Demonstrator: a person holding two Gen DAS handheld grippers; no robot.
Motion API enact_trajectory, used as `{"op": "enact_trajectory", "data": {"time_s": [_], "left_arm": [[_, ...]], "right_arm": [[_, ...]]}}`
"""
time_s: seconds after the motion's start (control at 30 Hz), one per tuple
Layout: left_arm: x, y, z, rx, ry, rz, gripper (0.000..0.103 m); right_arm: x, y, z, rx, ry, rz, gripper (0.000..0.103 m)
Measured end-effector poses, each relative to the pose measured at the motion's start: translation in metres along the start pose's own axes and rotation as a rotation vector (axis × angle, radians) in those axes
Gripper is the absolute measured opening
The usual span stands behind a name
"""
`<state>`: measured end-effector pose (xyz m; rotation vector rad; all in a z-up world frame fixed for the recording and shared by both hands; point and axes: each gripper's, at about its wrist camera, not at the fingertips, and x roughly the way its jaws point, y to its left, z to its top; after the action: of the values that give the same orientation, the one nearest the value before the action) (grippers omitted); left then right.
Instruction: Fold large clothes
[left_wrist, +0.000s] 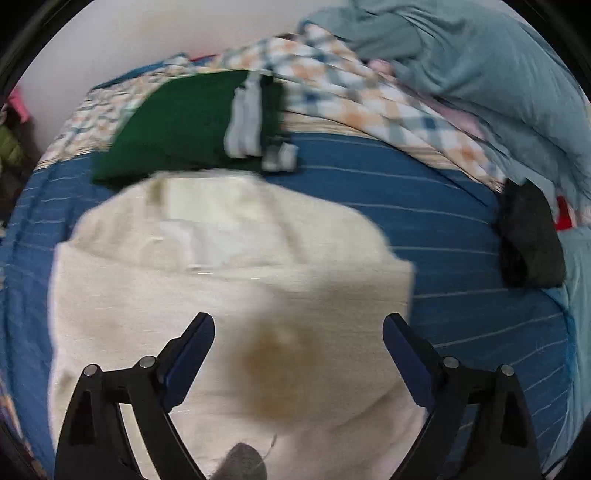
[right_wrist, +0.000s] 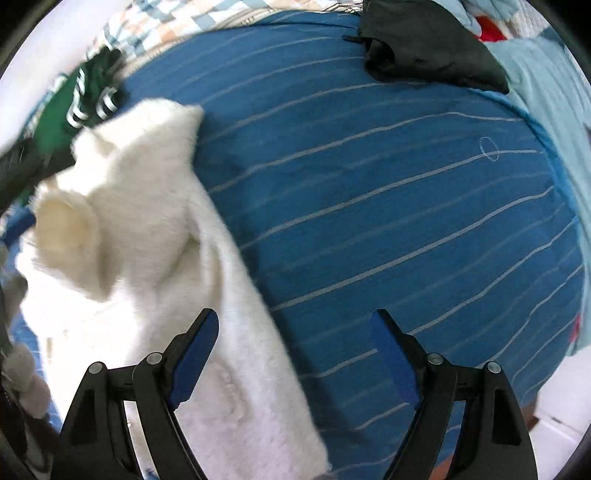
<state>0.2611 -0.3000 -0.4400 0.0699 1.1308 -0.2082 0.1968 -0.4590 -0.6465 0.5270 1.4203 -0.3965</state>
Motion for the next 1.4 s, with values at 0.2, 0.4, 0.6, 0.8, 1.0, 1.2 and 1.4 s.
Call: {"op": "enact_trajectory", "data": {"time_s": [0.2,0.4,0.6,0.8,1.0,1.2,1.4], "left_arm": [[-0.041,0.133,-0.038,-0.172,0.004,0.266,0.093],[-0.037,0.248,-0.095,-0.320,0.128,0.519,0.093],[-0.020,0.298,-0.118,-0.373,0.183,0.575,0.093],[-0.006,0.298,-0.101,-0.371,0.159,0.495,0.093],[0.008,0.295,-0.051,-0.361,0.105,0.417,0.093],[0.041,0.269,-0.006,-0.242,0.049,0.374,0.093],[0.115,0.282,-0.014,-0.152,0.163,0.467,0.102]], "right_arm": [[-0.014,0.043,0.031,-0.022,0.016,0.320,0.085],[0.050,0.119,0.073,-0.064,0.120,0.370,0.085],[0.096,0.175,0.079,-0.125,0.222,0.349,0.018],[0.059,0.133,0.108,-0.012,0.058,0.173,0.017],[0.087,0.156,0.114,-0.125,0.153,0.052,0.041],[0.020,0.161,0.090,-0.021,-0.067,0.020,0.048],[0.041,0.170,0.072,-0.004,0.054,0.246,0.034]]}}
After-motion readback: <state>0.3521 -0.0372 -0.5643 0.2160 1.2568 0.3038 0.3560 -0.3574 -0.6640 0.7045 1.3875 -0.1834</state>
